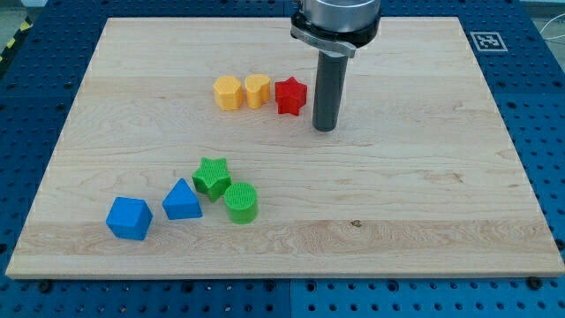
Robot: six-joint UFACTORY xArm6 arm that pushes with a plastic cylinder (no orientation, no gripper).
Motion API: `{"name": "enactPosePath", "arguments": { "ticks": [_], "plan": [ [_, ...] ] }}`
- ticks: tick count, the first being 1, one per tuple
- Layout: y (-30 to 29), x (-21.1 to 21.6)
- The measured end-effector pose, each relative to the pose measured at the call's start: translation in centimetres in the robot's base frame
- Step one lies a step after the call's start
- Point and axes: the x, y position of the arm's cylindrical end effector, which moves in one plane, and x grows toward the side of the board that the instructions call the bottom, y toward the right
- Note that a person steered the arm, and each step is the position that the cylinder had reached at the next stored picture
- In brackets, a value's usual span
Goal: Move the blue triangle up a bit
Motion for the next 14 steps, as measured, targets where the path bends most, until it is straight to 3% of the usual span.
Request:
{"name": "enactPosePath", "arguments": {
  "ticks": [5, 6, 8, 9, 11, 14],
  "plan": [
    [-3.4, -3.2],
    [-0.9, -0.7],
    [-0.6, 12.6],
    [-0.6, 15.3],
    [-6.2, 17.6],
    [-12.0, 15.7]
  ]
}}
